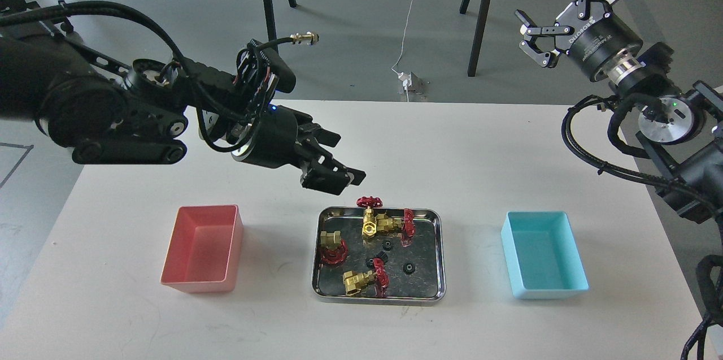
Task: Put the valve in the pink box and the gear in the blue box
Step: 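Move the left gripper over the metal tray toward a brass valve, then grasp the brass valve with red handle with the left gripper and lift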
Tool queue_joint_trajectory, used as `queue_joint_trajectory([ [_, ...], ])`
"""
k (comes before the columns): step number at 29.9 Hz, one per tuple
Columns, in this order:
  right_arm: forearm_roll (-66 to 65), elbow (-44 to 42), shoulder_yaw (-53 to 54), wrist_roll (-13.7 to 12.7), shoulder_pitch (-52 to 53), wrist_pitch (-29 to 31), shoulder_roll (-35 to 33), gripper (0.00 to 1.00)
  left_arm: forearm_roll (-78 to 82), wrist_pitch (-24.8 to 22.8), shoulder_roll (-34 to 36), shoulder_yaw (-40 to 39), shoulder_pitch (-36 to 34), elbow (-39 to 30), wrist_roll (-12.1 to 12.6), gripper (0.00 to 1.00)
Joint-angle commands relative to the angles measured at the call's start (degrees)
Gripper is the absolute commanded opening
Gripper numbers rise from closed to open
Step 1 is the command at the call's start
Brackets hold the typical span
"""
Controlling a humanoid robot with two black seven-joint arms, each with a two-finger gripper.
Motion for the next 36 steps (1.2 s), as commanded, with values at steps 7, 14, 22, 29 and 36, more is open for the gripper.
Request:
queue_joint_trajectory([
  [7,0.0,-1.5,0.4,-0.1,3.9,0.0,0.9,1.0,1.2,4.0,-7.2,2.9,12.8,8.1,0.0,0.93],
  [14,0.0,-1.8,0.0,-0.1,3.9,0.0,0.2,1.0,1.6,5.2,-7.9,2.7,19.2,14.9,0.0,0.93],
  [22,0.0,-1.8,0.0,-0.1,3.3,0.0,0.0,1.0,2.4,5.2,-8.0,2.7,21.4,16.1,0.0,0.83],
  [29,0.0,-1.7,0.0,-0.1,2.6,0.0,-0.3,1.0,2.5,5.1,-8.3,2.8,23.0,16.8,0.0,0.76],
  [36,0.0,-1.7,-0.1,-0.1,2.1,0.0,-0.3,1.0,3.9,5.1,-9.3,2.8,25.1,20.2,0.0,0.62],
])
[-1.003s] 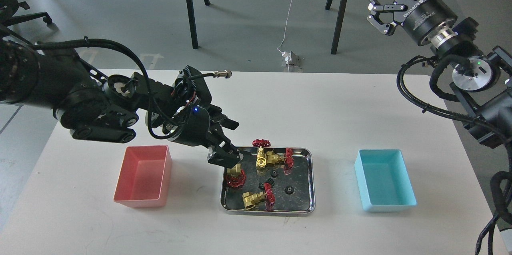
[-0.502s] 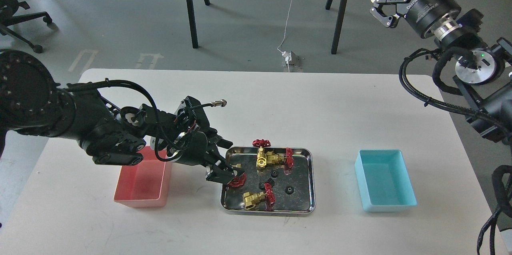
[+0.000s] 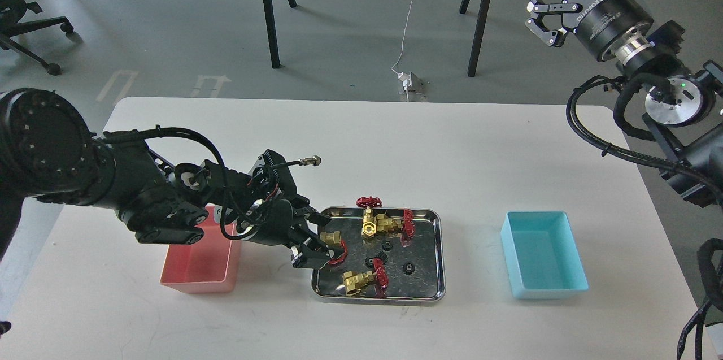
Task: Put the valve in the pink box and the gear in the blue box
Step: 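Grasp the brass valve with red handle with the left gripper and lift, then carry the valve with the left gripper and lower it into the pink box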
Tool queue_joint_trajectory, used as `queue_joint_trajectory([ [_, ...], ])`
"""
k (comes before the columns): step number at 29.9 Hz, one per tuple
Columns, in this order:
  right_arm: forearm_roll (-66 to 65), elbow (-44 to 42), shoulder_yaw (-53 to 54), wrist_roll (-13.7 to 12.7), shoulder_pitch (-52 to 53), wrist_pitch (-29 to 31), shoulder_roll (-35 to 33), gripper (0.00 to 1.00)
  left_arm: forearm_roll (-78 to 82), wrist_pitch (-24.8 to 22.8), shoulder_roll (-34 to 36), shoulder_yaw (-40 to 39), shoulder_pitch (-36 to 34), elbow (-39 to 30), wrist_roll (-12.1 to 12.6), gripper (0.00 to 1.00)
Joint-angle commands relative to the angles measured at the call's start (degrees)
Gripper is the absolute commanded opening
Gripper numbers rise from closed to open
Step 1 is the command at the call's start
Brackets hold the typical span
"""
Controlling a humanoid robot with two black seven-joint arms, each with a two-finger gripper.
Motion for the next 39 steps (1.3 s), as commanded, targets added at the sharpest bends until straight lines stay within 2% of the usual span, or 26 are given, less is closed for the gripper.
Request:
queue_joint_trajectory([
  [1,0.0,0.0,-0.1,0.0,-0.3,0.0,0.1,1.0,0.7,0.1,-0.1,0.0,1.2,1.7,0.0,0.59],
  [4,0.0,0.0,-0.1,0.0,-0.3,0.0,0.0,1.0,1.8,0.2,-0.1,-0.1,1.8,1.9,0.0,0.54],
  [13,0.0,0.0,0.0,0.0,-0.8,0.0,0.0,1.0,2.3,0.5,-0.1,-0.3,2.1,3.1,0.0,0.25],
  [23,0.0,0.4,0.7,0.1,-1.3,0.0,0.0,1.0,2.9,0.9,2.4,-4.2,0.3,2.1,0.0,0.14],
  [27,0.1,0.9,0.5,0.0,1.9,0.0,0.3,1.0,2.9,0.8,8.1,-8.0,-1.9,-0.6,0.0,0.14],
  [30,0.0,0.8,0.1,-0.1,6.6,-6.4,0.9,1.0,2.9,0.8,14.5,-9.5,-5.4,-5.7,0.0,0.14],
  [33,0.1,0.8,0.2,-0.5,9.2,-9.9,1.0,1.0,3.3,0.9,23.4,-10.0,-8.3,-11.4,0.0,0.14],
  [39,-0.1,1.1,-0.6,-0.9,15.2,-22.3,3.5,1.0,13.6,1.0,43.0,-11.5,-8.5,-18.7,0.0,0.14],
])
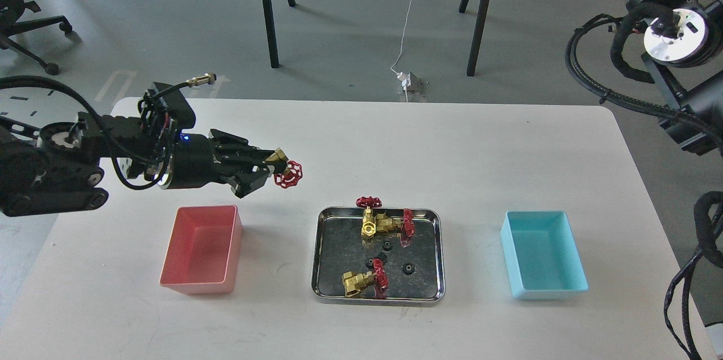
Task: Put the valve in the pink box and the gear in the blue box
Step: 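Carry the valve with the left gripper and lower it into the pink box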
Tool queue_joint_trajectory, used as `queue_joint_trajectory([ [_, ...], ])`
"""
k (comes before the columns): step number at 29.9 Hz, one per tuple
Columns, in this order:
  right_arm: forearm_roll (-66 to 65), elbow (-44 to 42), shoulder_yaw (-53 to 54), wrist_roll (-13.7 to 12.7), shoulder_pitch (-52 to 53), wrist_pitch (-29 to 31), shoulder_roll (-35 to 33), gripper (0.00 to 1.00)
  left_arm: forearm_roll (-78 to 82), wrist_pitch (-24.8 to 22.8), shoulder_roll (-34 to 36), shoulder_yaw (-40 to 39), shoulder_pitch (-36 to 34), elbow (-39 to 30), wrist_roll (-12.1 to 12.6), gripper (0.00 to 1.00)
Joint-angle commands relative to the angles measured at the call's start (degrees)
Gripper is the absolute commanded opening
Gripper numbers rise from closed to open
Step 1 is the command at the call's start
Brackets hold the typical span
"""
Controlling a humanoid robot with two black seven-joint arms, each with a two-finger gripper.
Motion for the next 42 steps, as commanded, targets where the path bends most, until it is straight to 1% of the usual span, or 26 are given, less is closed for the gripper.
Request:
queue_joint_trajectory([
  [1,-0.1,0.1,-0.3,-0.4,3.0,-6.9,1.1,1.0,6.4,0.0,10.9,-1.2,0.9,-3.5,0.0,0.14],
  [4,-0.1,0.1,-0.3,-0.7,3.0,-7.7,1.2,1.0,10.2,0.1,15.6,-1.4,3.5,-3.6,0.0,0.14],
  [7,-0.1,-0.1,-0.5,-0.8,2.8,-7.7,1.1,1.0,12.0,0.1,17.3,-2.4,7.1,-3.0,0.0,0.14],
  [10,-0.1,0.0,-0.5,-0.8,2.3,-7.7,0.9,1.0,12.3,0.1,17.0,-4.4,10.7,-1.5,0.0,0.14],
  [14,-0.1,0.0,-0.5,-0.8,1.6,-7.7,0.6,1.0,12.3,0.0,16.1,-7.3,16.2,2.2,0.0,0.14],
  [18,0.0,0.1,-0.4,-0.8,1.0,-7.6,0.2,1.0,12.3,0.0,14.0,-10.7,21.4,5.5,0.0,0.14],
  [23,0.0,0.1,-0.4,-0.8,0.0,-7.6,-0.5,1.0,12.3,0.1,11.5,-12.4,25.6,9.4,0.0,0.14],
  [29,0.0,0.2,-0.4,-0.8,-0.8,-7.6,-0.6,1.0,12.1,0.1,8.4,-12.4,27.0,12.4,0.0,0.15],
  [33,0.0,0.2,-0.3,-0.8,-1.4,-7.6,-0.6,1.0,12.0,0.1,8.1,-12.4,27.0,12.4,0.0,0.15],
  [36,0.0,0.2,-0.3,-0.8,-1.8,-7.5,-0.6,1.0,12.0,0.0,7.5,-12.4,27.0,12.4,0.0,0.17],
  [39,0.0,0.2,-0.3,-0.8,-2.2,-7.5,-0.6,1.0,12.0,0.1,7.4,-12.4,27.1,12.3,0.0,0.22],
  [42,0.0,0.5,-0.3,-0.8,-2.8,-7.4,-0.6,1.0,12.0,0.1,7.2,-12.4,27.1,12.1,0.0,0.33],
])
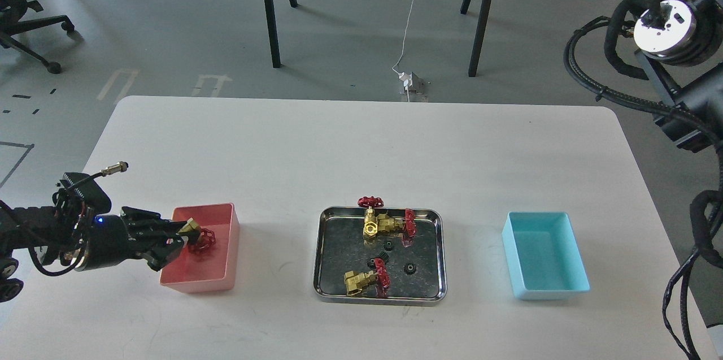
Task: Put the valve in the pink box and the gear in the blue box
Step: 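Carry the valve with the left gripper and lower it into the pink box, then open the left gripper, withdraw it, and reach the right gripper toward the tray, then grasp the small dark gear in the tray with the right gripper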
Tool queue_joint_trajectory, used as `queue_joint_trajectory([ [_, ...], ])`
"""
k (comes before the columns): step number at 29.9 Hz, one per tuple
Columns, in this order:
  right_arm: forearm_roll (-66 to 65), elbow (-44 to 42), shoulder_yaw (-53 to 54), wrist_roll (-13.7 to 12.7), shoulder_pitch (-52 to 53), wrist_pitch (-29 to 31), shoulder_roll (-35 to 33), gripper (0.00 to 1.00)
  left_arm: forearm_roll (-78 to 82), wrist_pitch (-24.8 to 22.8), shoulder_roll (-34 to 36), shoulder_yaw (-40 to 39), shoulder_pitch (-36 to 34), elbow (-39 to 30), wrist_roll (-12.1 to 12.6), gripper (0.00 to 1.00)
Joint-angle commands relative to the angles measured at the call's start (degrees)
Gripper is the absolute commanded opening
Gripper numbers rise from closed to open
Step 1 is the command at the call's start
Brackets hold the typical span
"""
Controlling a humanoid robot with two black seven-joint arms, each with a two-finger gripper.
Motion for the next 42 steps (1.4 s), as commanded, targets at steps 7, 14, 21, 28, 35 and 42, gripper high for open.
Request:
queue_joint_trajectory([
  [7,-0.2,4.7,-0.3,0.1,-2.0,0.3,-2.4,1.0,-0.5,3.2,0.2,-1.7,-0.1,-3.1,0.0,0.61],
  [14,-12.9,8.5,-13.9,0.3,-0.7,8.7,-4.9,1.0,-1.5,1.5,7.1,-12.4,-0.8,-10.0,0.0,0.74],
  [21,-49.1,19.8,-33.5,0.6,6.9,23.9,-10.4,1.0,-23.1,-17.0,12.3,-37.5,-0.2,-20.1,0.0,0.82],
  [28,-74.6,35.9,-49.8,0.9,11.8,23.9,-9.8,1.0,-54.3,-19.7,3.0,-50.7,-0.2,-25.7,0.0,0.85],
  [35,-87.4,36.3,-67.9,2.0,16.0,23.9,2.9,0.99,-67.3,-19.8,-6.5,-62.0,2.6,-25.2,0.0,0.86],
  [42,-93.2,35.4,-70.7,2.3,15.5,23.9,7.6,0.75,-67.3,-19.8,-10.0,-65.6,6.6,-24.6,0.0,0.87],
])
